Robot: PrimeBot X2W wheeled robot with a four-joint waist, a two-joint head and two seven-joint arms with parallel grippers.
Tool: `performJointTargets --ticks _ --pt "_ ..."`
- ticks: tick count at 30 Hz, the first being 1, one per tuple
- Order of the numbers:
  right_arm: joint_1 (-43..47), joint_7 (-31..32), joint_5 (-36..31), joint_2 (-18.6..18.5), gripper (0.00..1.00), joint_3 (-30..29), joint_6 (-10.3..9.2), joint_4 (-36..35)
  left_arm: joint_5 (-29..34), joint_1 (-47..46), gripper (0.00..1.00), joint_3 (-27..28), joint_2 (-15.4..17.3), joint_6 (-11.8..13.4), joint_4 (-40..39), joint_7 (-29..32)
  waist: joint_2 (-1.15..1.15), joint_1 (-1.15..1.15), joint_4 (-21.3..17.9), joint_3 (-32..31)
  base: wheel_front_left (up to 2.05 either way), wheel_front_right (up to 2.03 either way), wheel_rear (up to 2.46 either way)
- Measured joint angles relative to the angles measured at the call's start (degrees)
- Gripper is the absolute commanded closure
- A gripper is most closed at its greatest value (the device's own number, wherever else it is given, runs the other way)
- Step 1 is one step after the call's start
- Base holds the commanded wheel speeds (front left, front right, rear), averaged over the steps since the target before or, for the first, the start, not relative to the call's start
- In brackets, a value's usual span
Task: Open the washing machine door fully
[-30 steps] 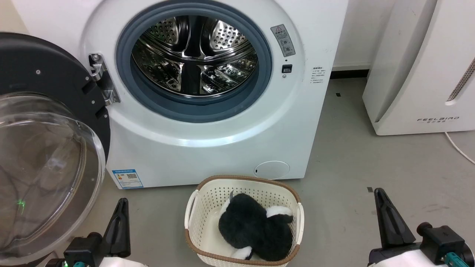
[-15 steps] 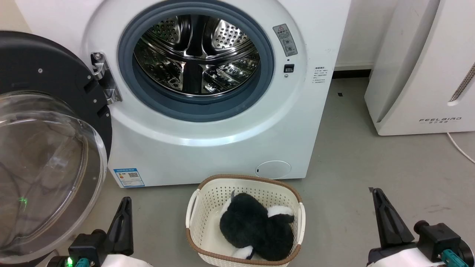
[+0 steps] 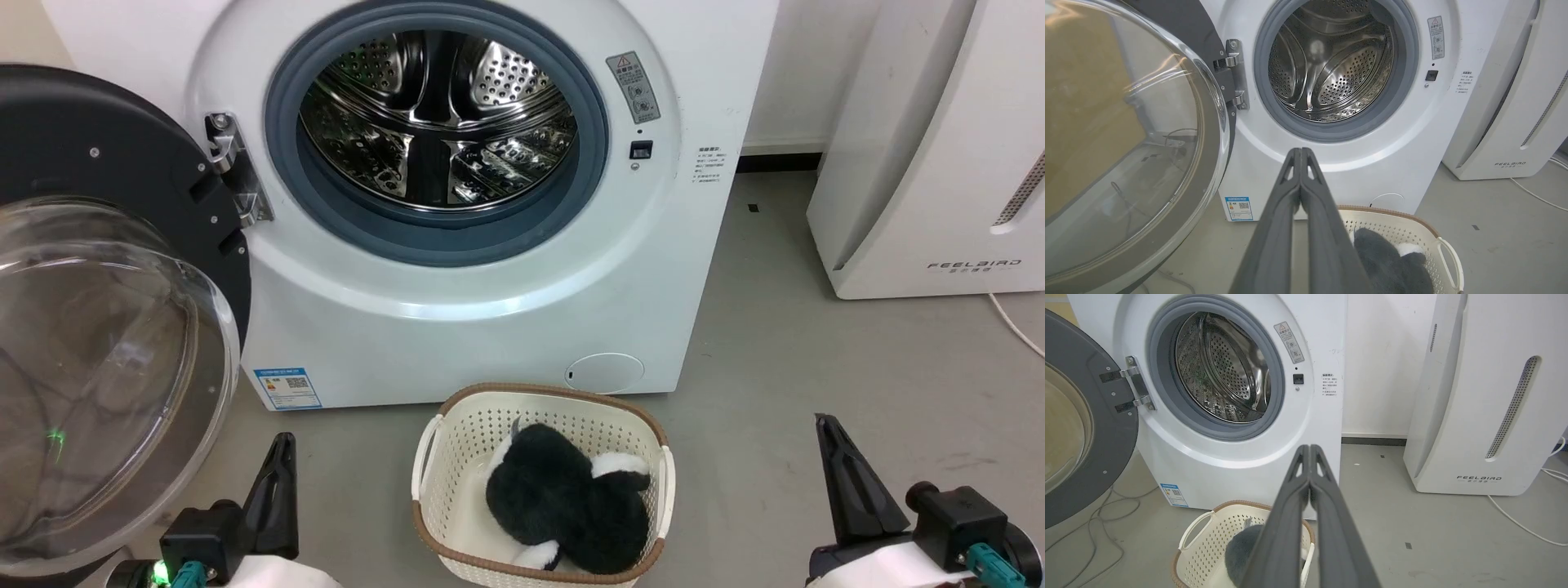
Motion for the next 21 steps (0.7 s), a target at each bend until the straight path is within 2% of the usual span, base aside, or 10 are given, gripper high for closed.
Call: performJointTargets --ticks 21 --pt "-0.27 2.5 -0.91 0.0 1.0 -0.01 0.0 -0.63 0.99 -0.77 1.0 -1.16 0.0 0.96 -0.92 2.59 0.0 0.0 0.62 0.17 0.0 0.0 0.0"
